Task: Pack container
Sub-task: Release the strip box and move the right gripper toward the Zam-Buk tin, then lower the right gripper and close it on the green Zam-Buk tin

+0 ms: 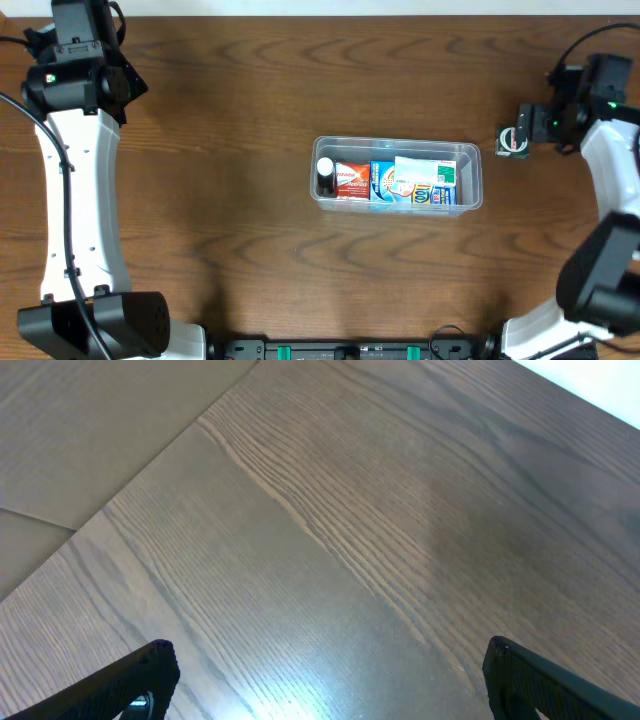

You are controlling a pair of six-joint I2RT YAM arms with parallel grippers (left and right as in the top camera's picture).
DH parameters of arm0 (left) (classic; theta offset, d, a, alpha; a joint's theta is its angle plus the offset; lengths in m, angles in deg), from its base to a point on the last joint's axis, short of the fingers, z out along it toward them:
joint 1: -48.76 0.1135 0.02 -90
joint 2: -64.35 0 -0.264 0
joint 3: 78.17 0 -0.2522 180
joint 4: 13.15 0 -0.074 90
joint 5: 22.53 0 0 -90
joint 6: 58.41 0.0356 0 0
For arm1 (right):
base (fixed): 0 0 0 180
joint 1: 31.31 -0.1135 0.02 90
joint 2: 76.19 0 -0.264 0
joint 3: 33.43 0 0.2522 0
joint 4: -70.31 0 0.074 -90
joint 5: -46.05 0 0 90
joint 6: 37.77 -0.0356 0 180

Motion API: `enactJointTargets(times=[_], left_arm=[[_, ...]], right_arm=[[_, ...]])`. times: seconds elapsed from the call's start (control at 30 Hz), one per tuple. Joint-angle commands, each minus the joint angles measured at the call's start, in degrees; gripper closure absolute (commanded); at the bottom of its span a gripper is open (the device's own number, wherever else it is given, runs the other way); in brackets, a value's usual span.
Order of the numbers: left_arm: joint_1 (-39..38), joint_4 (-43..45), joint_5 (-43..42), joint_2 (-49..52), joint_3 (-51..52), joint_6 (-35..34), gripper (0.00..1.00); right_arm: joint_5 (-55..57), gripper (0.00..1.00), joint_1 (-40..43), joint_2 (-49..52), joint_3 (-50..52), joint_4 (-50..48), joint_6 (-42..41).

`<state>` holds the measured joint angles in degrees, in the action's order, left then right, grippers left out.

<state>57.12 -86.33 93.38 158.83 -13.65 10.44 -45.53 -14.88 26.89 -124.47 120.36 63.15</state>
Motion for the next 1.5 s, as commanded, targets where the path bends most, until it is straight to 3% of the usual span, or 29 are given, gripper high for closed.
enactJointTargets(times=[0.0, 0.27, 0.4, 0.6, 0.83, 1.37, 1.47], left_arm=[[0.1, -0.1, 0.9, -0.8, -0.6, -0.1, 0.02], [0.1, -0.1, 0.9, -0.8, -0.6, -0.1, 0.02], [0.1, -0.1, 0.9, -0.8, -0.6, -0.1, 0.02], [0.1, -0.1, 0.9, -0.8, -0.6, -0.1, 0.02], [0.1, -0.1, 0.9, -0.8, -0.6, -0.1, 0.02], [0.1, -0.1, 0.9, -0.8, -0.6, -0.1, 0.02], [0.1, -0.1, 0.9, -0.8, -0.6, -0.1, 0.02]], right_arm=[[-1.9, 0.01, 0.0, 5.7, -0.6, -1.7, -0.5], [-5.0, 0.01, 0.0, 15.2, -0.6, -6.8, -0.2], [-6.2, 0.12, 0.0, 16.7, -0.6, -7.0, 0.5], [-6.2, 0.17, 0.0, 16.7, -0.6, -7.2, 0.5], [-6.2, 0.32, 0.0, 16.7, -0.6, -7.0, 0.5], [-4.3, 0.33, 0.0, 10.7, -2.6, -5.3, 0.5], [-2.9, 0.37, 0.0, 7.9, -2.6, -5.2, 0.4]])
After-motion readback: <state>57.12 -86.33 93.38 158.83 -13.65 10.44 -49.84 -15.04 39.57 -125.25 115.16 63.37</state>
